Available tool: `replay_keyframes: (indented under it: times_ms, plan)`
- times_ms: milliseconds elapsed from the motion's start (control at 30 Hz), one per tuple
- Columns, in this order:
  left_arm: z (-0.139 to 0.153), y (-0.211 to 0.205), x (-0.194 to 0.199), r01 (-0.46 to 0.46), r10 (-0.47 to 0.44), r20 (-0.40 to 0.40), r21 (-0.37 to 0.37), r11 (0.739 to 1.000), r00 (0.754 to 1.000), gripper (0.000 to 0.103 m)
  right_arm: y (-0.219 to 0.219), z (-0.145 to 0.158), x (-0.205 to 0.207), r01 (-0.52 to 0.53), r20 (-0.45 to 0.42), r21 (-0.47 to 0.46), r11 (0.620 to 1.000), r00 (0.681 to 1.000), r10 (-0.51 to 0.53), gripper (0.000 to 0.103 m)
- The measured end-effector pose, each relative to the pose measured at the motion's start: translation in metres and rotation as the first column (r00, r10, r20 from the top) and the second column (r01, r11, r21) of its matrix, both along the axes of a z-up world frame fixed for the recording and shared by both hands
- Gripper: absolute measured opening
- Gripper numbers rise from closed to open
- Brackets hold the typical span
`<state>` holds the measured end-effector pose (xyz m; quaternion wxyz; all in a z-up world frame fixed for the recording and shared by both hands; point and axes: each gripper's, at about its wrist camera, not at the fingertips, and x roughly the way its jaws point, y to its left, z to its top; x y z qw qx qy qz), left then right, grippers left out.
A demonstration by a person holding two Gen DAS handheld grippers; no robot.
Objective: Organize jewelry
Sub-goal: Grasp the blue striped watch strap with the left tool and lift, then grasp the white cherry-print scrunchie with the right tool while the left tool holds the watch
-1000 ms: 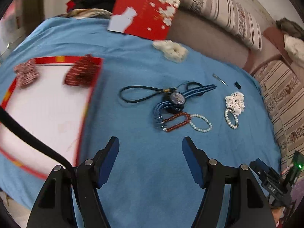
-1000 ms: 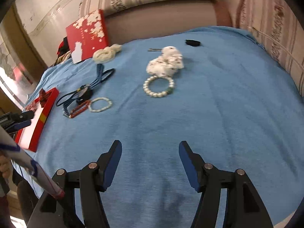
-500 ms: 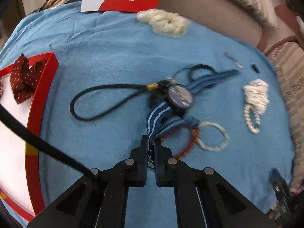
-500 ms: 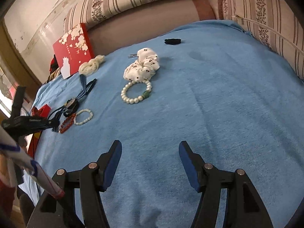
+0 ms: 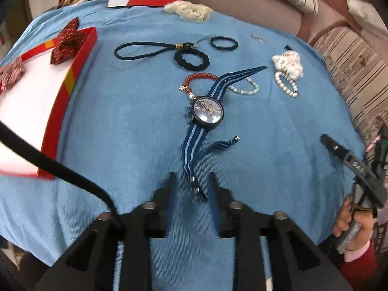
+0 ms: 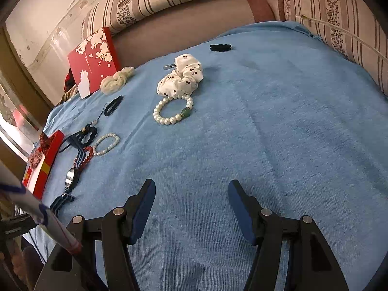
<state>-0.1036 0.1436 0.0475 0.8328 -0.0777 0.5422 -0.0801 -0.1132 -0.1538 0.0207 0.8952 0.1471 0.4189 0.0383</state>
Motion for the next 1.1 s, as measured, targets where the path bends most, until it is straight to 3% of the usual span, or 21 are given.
replay_keyframes:
  times_ms: [133, 300, 533, 633, 833, 867, 900, 967, 1033, 1100]
  plan:
    - [0.013, 0.007, -0.004, -0.017, 0.018, 0.061, -0.019, 1.0, 0.998, 0.046, 0.001, 0.001, 0.002, -0.002, -0.006, 0.0, 1.0, 1.0, 0.002, 0.067]
    - [0.01, -0.001, 0.021, -0.004, 0.005, 0.078, -0.014, 1.0, 0.997, 0.048, 0.002, 0.013, 0.022, -0.02, -0.004, 0.013, 1.0, 1.0, 0.02, 0.068]
    - [-0.008, -0.022, 0.054, 0.047, -0.046, 0.091, -0.007, 0.999, 0.995, 0.048, 0.009, 0.034, 0.097, -0.048, 0.021, -0.107, 0.993, 0.998, 0.051, 0.074]
    - [-0.012, -0.024, 0.063, 0.06, -0.06, 0.096, -0.004, 0.998, 0.994, 0.052, 0.01, 0.034, 0.132, -0.037, 0.009, -0.11, 0.993, 0.999, 0.038, 0.074]
    - [-0.025, -0.026, 0.075, 0.067, -0.061, 0.076, -0.071, 0.995, 0.995, 0.058, 0.008, 0.012, 0.185, 0.013, -0.06, -0.079, 0.997, 0.998, -0.018, 0.073]
    - [-0.026, -0.027, 0.075, 0.066, -0.06, 0.078, -0.076, 0.995, 0.995, 0.058, 0.007, 0.008, 0.189, 0.016, -0.072, -0.073, 0.997, 0.997, -0.021, 0.063]
    - [-0.027, -0.028, 0.074, 0.064, -0.058, 0.084, -0.072, 0.995, 0.995, 0.059, 0.007, 0.004, 0.193, 0.016, -0.084, -0.067, 0.998, 0.996, -0.022, 0.04]
    - [-0.027, -0.03, 0.073, 0.056, -0.051, 0.09, -0.056, 0.997, 0.995, 0.048, 0.008, 0.001, 0.195, 0.006, -0.1, -0.055, 0.998, 0.995, -0.012, 0.02]
    - [-0.025, -0.027, 0.071, 0.045, -0.038, 0.09, -0.075, 0.996, 0.995, 0.019, 0.011, 0.007, 0.189, 0.003, -0.084, -0.06, 0.998, 0.996, -0.008, 0.015]
    - [-0.017, -0.021, 0.07, 0.038, -0.027, 0.089, -0.128, 0.991, 0.996, 0.014, 0.013, 0.018, 0.18, -0.005, -0.059, -0.058, 0.998, 0.998, 0.002, 0.013]
